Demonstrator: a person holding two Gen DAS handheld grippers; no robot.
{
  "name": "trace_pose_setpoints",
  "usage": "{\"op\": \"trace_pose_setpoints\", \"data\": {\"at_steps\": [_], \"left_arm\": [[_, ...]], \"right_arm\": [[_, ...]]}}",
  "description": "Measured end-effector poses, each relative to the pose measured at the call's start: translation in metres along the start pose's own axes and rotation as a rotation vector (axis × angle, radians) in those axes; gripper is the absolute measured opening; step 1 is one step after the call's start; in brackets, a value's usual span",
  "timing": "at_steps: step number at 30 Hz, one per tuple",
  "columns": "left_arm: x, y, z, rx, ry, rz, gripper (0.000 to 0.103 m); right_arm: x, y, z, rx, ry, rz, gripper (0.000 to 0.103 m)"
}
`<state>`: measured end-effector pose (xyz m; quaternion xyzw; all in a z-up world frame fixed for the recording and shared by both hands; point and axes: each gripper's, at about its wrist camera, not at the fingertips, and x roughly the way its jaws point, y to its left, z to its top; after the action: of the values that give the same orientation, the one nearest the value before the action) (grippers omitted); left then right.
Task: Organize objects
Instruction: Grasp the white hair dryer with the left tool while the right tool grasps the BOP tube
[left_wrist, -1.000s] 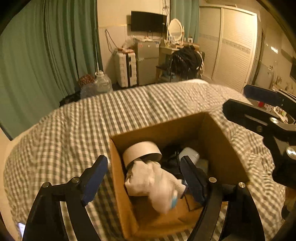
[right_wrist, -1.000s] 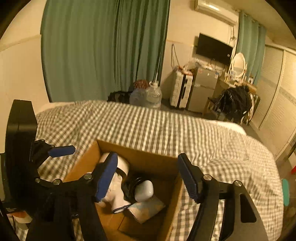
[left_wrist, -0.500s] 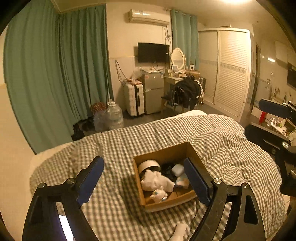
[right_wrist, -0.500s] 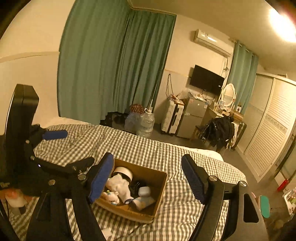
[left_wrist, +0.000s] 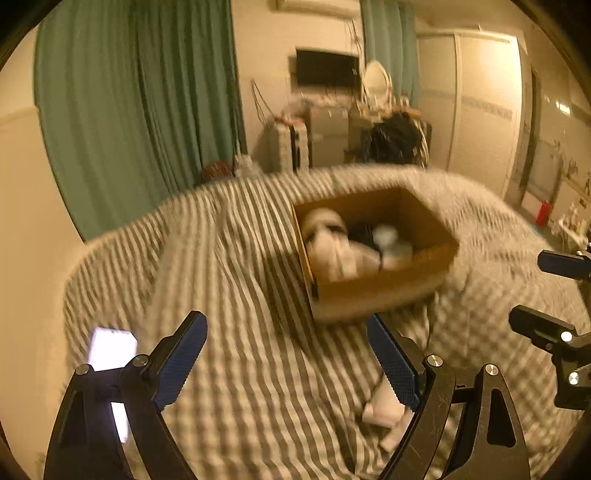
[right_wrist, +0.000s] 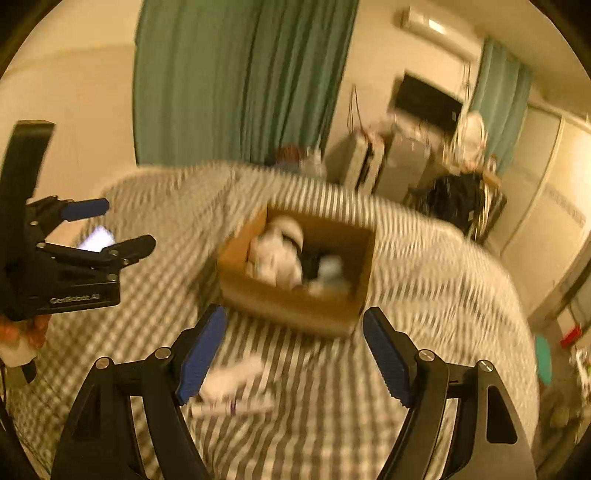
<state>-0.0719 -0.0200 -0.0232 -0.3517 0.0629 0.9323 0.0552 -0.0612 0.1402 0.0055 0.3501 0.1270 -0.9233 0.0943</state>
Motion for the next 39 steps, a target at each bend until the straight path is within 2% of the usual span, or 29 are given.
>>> {"op": "trace_pose_setpoints", "data": {"at_steps": [4, 8, 10, 15, 18, 19, 21, 22, 25, 26, 30, 37, 39], "left_arm": [[0.04, -0.019, -0.04, 0.019, 0.113, -0.033, 0.091], [0.064, -0.041, -0.067, 0.059, 0.189, -0.1, 0.091], [0.073, -0.05, -0.073, 0.082, 0.223, -0.145, 0.091], [0.103, -0.064, -0.078, 0.068, 0.309, -0.237, 0.092], [0.115, -0.075, -0.079, 0.095, 0.331, -0.256, 0.091], [0.119, -0.079, -0.081, 0.113, 0.341, -0.253, 0.087], [0.125, -0.083, -0.083, 0.124, 0.357, -0.248, 0.086], [0.124, -0.082, -0.083, 0.12, 0.354, -0.252, 0.083], [0.121, -0.083, -0.084, 0.12, 0.347, -0.297, 0.063], [0.118, -0.085, -0.085, 0.131, 0.335, -0.296, 0.048], [0.106, -0.085, -0.084, 0.137, 0.302, -0.266, 0.048], [0.068, -0.04, -0.066, 0.042, 0.165, -0.133, 0.048], [0.066, -0.032, -0.062, 0.021, 0.15, -0.114, 0.048]], "right_arm": [[0.037, 0.008, -0.045, 0.015, 0.115, -0.011, 0.076], [0.066, 0.009, -0.072, -0.044, 0.18, -0.104, 0.076], [0.075, 0.005, -0.078, -0.052, 0.201, -0.128, 0.076], [0.088, -0.005, -0.082, 0.003, 0.229, -0.099, 0.076], [0.09, -0.005, -0.084, 0.016, 0.238, -0.084, 0.076], [0.09, -0.005, -0.083, 0.018, 0.241, -0.083, 0.076], [0.094, -0.003, -0.082, 0.022, 0.246, -0.085, 0.076], [0.095, -0.002, -0.082, 0.023, 0.247, -0.086, 0.076], [0.095, 0.001, -0.079, 0.021, 0.248, -0.107, 0.076], [0.094, 0.002, -0.079, 0.019, 0.248, -0.109, 0.076], [0.087, 0.01, -0.074, 0.004, 0.243, -0.11, 0.076], [0.078, 0.022, -0.074, 0.032, 0.268, -0.072, 0.076], [0.082, 0.028, -0.077, 0.044, 0.294, -0.03, 0.076]]}}
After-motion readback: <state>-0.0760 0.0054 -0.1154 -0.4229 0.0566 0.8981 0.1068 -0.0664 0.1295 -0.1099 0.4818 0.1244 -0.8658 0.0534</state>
